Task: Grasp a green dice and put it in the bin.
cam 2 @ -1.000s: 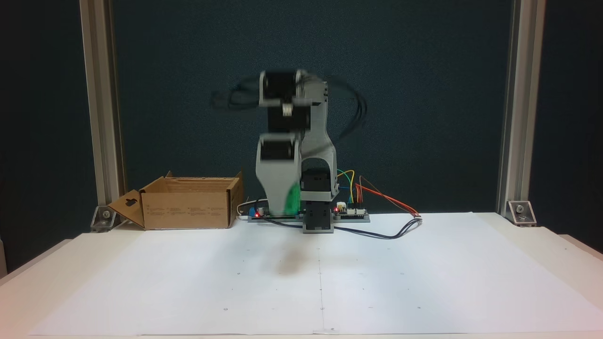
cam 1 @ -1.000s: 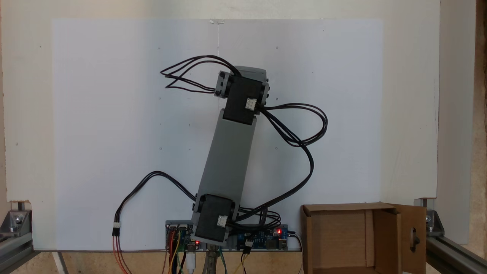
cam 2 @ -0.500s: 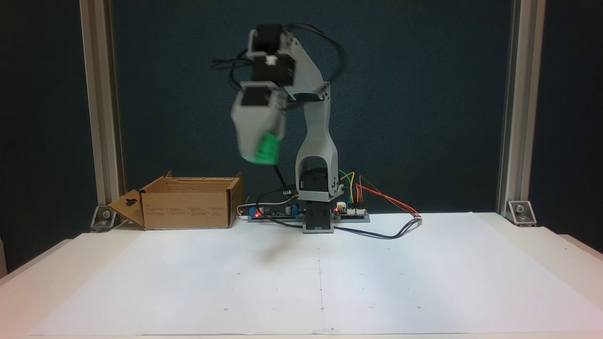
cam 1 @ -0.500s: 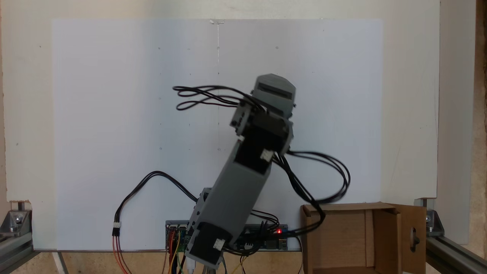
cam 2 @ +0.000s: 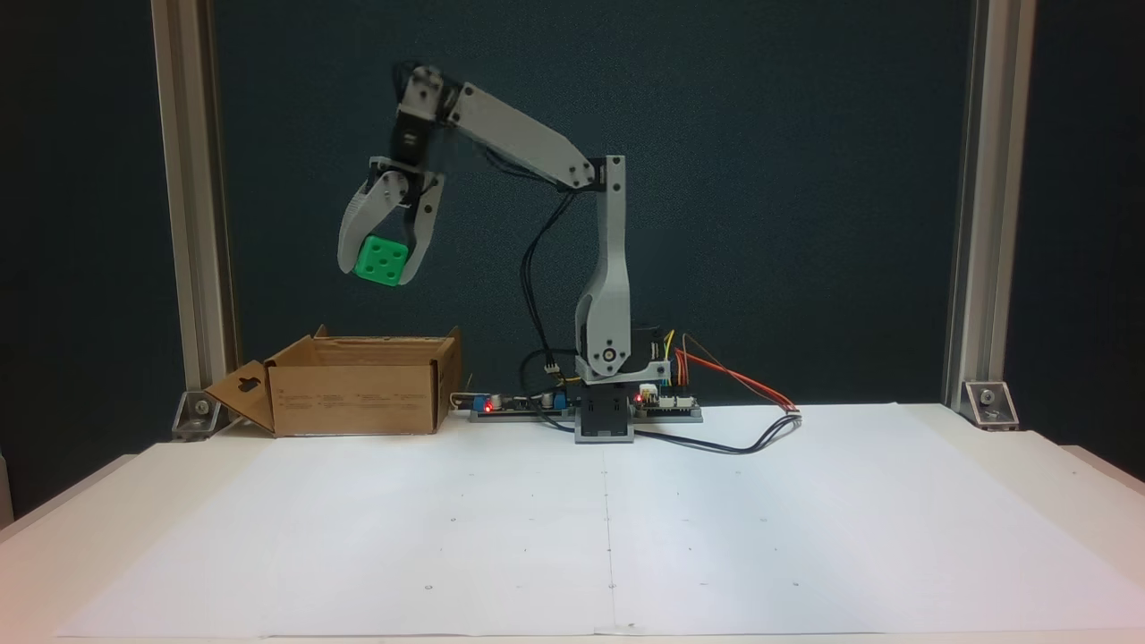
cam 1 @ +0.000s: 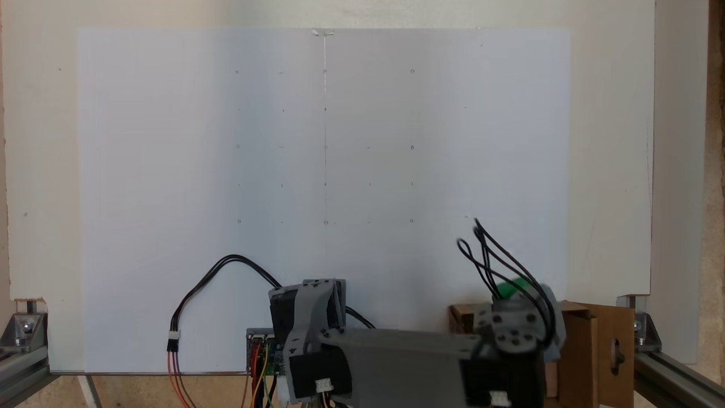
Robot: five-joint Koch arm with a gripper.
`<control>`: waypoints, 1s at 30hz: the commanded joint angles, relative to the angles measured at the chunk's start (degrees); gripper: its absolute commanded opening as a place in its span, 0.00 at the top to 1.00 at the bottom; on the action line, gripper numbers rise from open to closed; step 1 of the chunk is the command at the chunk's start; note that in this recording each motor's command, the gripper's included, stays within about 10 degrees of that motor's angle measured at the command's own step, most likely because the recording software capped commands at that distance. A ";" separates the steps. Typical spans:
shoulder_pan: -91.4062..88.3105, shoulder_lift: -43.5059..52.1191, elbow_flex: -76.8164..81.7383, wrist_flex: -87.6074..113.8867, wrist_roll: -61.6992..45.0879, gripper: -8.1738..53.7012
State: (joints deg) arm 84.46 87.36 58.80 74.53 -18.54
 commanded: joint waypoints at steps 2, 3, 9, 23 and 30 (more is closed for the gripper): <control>7.82 -4.57 -3.52 -2.72 -8.00 0.67; 10.02 -6.42 -3.60 -4.22 -8.44 0.67; 20.57 -17.49 -3.52 -8.26 -12.66 0.67; 22.59 -23.38 -2.81 -12.92 -12.48 0.20; 19.34 -21.36 -2.90 -19.34 -6.06 0.16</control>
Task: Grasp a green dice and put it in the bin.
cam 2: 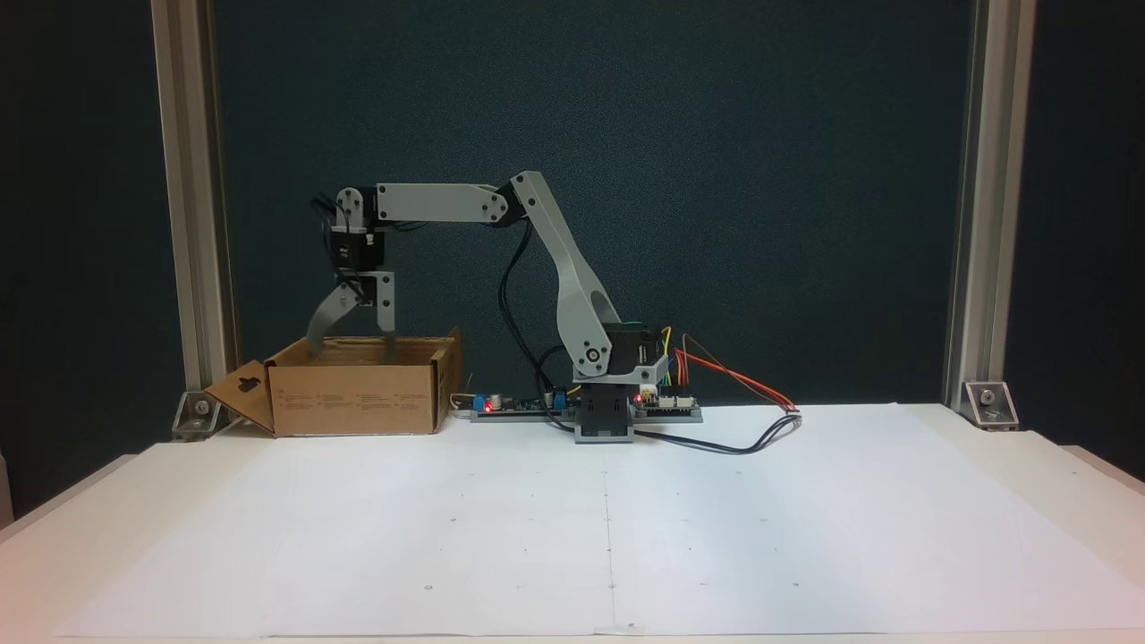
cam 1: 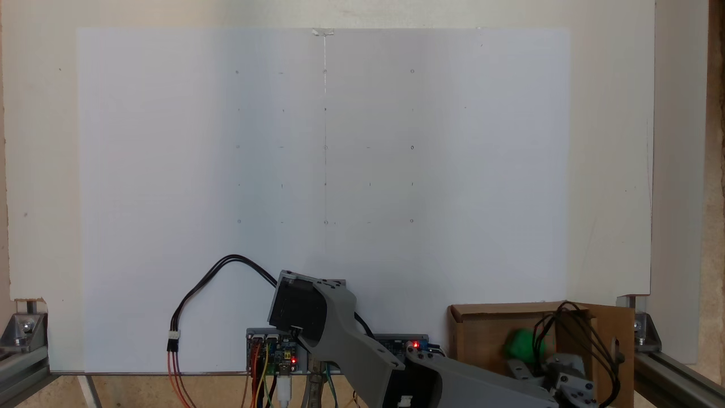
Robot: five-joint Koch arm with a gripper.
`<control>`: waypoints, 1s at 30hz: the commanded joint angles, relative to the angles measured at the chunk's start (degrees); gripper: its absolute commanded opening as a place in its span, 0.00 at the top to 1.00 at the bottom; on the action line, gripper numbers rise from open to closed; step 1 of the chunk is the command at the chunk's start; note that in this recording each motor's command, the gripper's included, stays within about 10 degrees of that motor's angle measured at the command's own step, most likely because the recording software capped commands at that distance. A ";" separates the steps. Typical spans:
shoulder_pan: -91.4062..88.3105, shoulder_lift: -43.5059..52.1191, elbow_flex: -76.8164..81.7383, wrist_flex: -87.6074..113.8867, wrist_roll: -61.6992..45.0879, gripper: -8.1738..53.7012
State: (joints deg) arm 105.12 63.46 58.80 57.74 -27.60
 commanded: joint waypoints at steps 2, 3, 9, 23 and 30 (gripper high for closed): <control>-4.39 6.68 -2.99 -5.19 7.38 0.16; -6.15 8.96 -2.99 -6.42 9.76 0.16; -22.68 22.06 -2.99 -11.87 23.12 0.16; -80.31 35.77 3.43 -11.87 26.89 0.15; -106.35 43.86 16.00 -12.39 26.89 0.15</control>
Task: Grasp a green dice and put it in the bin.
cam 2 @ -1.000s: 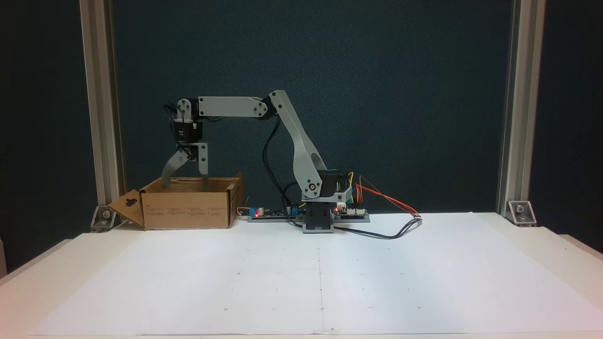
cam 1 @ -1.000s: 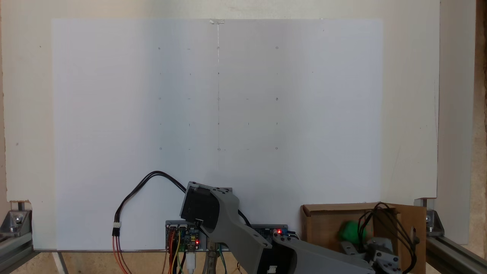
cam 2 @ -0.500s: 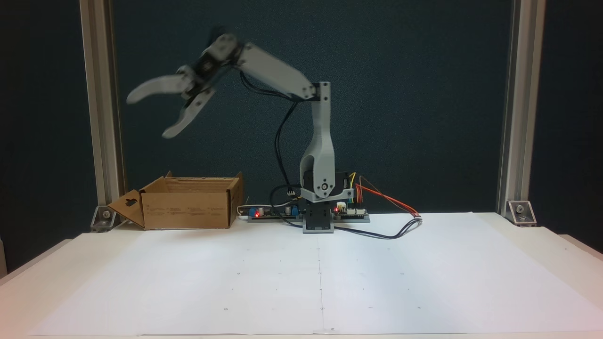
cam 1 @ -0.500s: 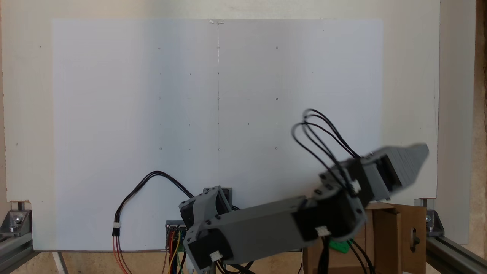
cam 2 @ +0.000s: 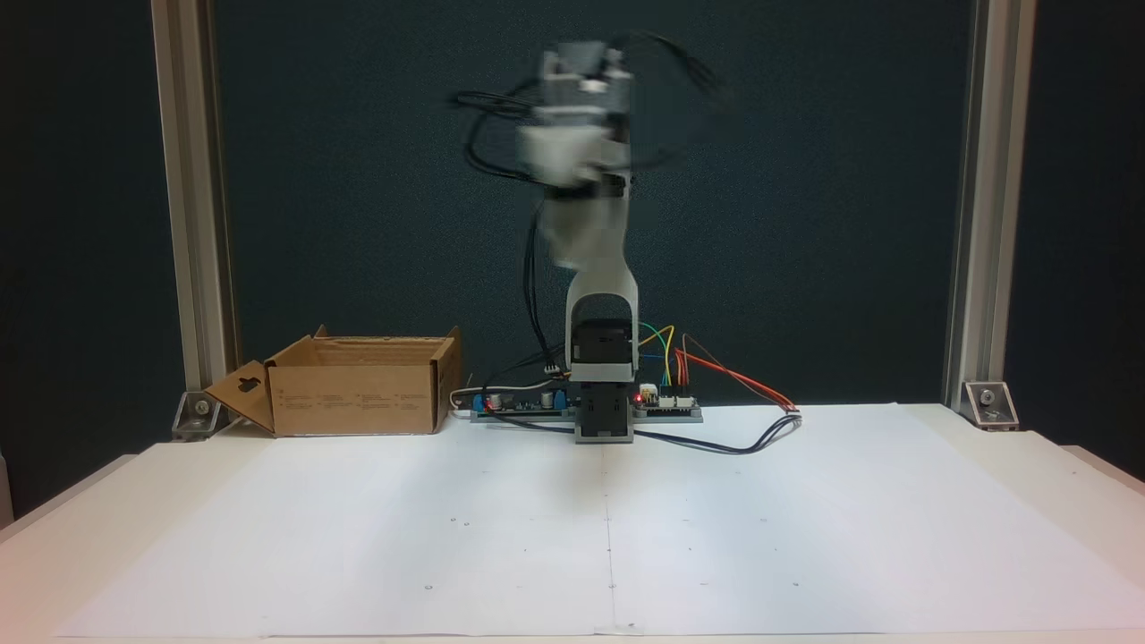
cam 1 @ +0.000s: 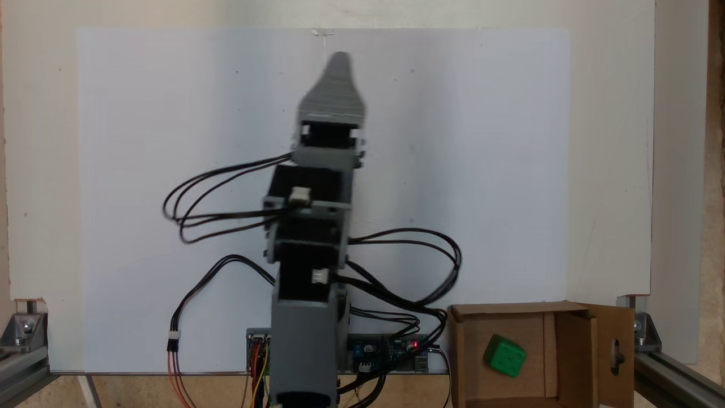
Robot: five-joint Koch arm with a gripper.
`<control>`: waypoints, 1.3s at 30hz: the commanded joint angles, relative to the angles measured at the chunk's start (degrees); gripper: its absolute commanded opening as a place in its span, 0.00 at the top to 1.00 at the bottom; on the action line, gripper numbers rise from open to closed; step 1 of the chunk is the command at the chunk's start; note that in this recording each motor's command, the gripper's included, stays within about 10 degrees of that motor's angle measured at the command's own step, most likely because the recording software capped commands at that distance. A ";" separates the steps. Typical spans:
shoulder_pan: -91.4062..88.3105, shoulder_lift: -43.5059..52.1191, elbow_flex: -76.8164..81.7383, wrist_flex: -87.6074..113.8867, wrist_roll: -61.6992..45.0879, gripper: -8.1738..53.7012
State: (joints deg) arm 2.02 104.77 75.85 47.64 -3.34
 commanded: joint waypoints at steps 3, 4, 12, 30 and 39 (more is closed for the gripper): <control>-5.63 6.94 7.91 -10.11 2.55 0.16; -5.71 8.26 11.25 -12.72 2.55 0.16; -2.90 21.09 36.12 -33.29 2.37 0.15; 1.58 31.11 69.61 -77.94 2.11 0.16; 1.23 31.03 82.62 -98.95 2.29 0.16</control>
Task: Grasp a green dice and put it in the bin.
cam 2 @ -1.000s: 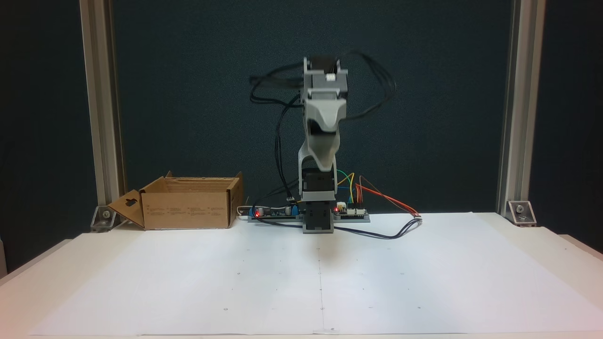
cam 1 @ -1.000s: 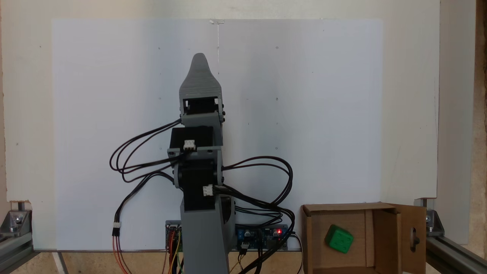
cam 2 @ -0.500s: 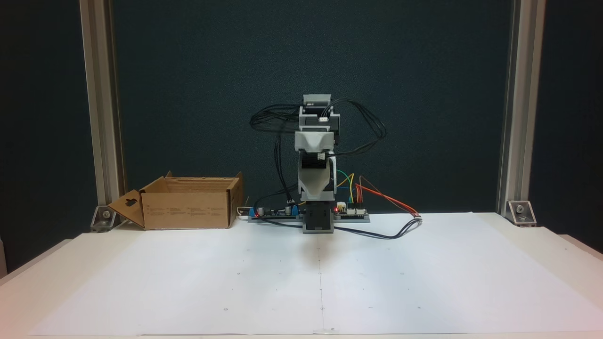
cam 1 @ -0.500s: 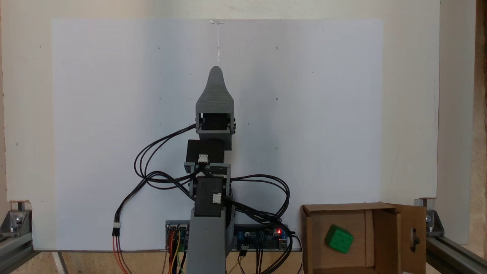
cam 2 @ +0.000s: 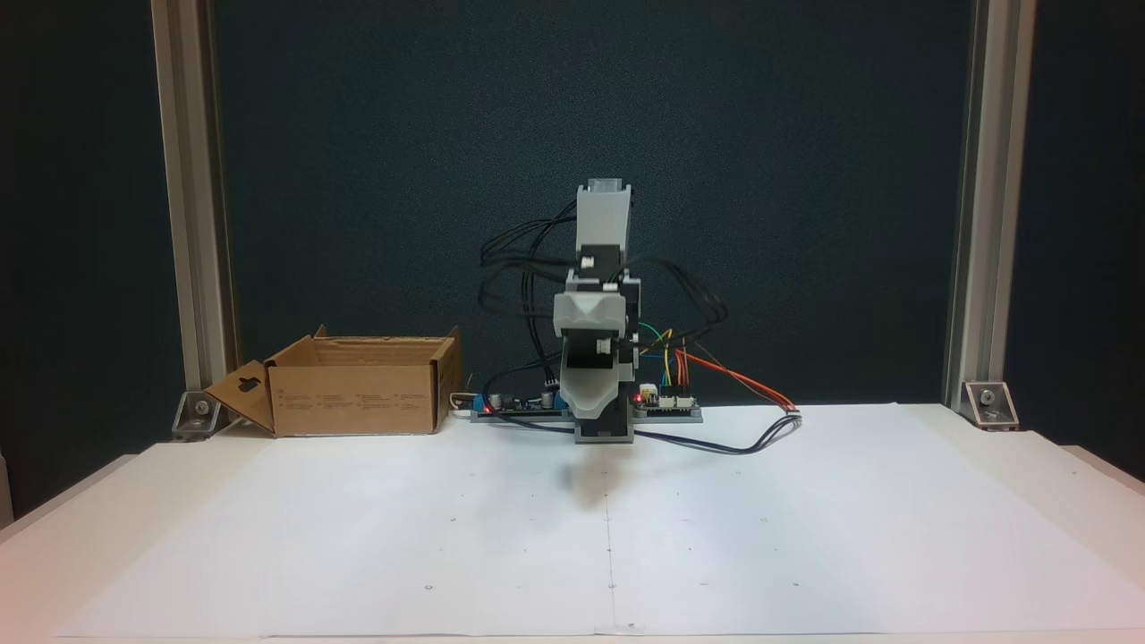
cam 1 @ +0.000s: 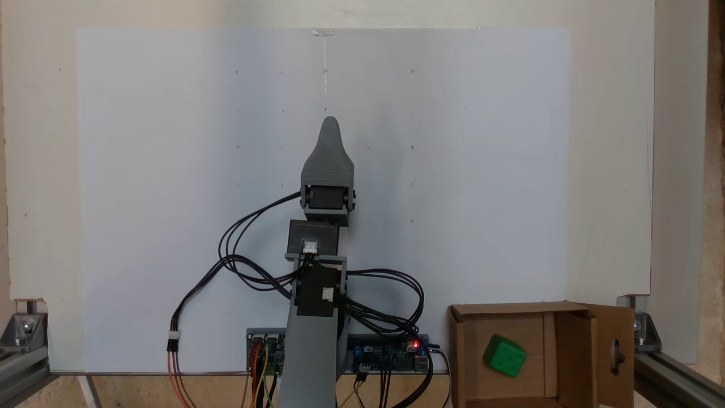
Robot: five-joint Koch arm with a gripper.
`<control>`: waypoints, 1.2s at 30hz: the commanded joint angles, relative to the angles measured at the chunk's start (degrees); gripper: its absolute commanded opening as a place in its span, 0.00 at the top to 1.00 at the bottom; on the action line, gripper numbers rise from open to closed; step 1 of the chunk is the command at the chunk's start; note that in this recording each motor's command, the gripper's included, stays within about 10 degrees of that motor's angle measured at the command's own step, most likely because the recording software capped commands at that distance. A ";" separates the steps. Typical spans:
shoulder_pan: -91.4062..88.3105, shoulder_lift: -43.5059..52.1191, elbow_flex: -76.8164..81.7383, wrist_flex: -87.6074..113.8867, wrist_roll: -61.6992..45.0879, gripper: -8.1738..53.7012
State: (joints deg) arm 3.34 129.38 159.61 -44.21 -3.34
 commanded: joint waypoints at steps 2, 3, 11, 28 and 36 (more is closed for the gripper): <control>-0.18 6.42 1.58 -11.67 2.29 0.16; -0.18 6.42 2.81 -14.13 2.29 0.16; -1.41 6.42 11.69 -32.24 2.29 0.16; -1.32 6.15 19.69 -37.97 2.20 0.15; -1.58 6.15 19.69 -37.88 2.20 0.15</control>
State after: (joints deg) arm 2.11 129.38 176.40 -79.72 -3.34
